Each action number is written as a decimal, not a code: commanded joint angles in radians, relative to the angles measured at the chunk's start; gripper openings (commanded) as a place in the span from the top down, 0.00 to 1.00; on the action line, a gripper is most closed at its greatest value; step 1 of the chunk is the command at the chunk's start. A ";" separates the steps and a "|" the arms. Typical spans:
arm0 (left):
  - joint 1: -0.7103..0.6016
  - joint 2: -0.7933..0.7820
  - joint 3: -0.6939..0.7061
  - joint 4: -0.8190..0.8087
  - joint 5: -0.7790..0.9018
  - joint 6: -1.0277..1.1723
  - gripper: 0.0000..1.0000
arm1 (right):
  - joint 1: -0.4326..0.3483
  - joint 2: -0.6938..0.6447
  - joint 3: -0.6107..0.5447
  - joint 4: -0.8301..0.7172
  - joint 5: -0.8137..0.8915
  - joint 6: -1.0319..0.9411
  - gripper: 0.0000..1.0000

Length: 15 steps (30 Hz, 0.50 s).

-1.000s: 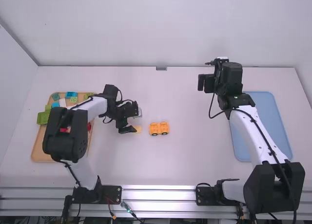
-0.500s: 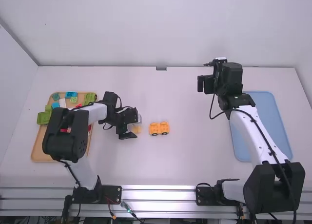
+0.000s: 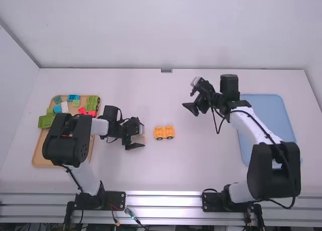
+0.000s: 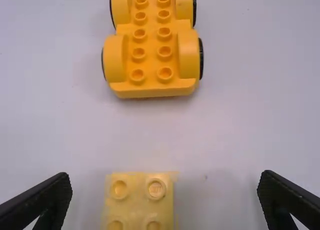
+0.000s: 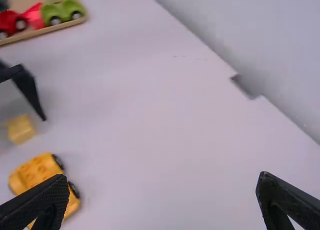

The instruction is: Assemble lego blocks to make yellow taxi

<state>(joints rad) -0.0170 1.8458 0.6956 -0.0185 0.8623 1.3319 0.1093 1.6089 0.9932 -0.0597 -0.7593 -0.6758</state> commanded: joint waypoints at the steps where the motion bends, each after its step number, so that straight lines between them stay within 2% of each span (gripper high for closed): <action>1: 0.012 0.001 0.005 -0.002 0.046 -0.007 0.01 | 0.002 0.054 -0.019 0.003 -0.174 -0.108 0.01; 3: 0.025 0.013 0.017 -0.006 0.070 0.010 0.01 | 0.004 0.085 -0.020 -0.008 -0.211 -0.167 0.01; 8: 0.084 0.028 0.018 -0.028 0.119 0.057 0.01 | 0.004 0.112 -0.028 -0.008 -0.231 -0.176 0.01; 15: 0.127 0.084 0.019 0.030 0.207 0.050 0.01 | 0.004 0.112 -0.052 -0.045 -0.273 -0.274 0.01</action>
<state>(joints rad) 0.1131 1.9141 0.7040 0.0139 0.9943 1.3731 0.1093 1.7157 0.9535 -0.1028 -0.9886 -0.9081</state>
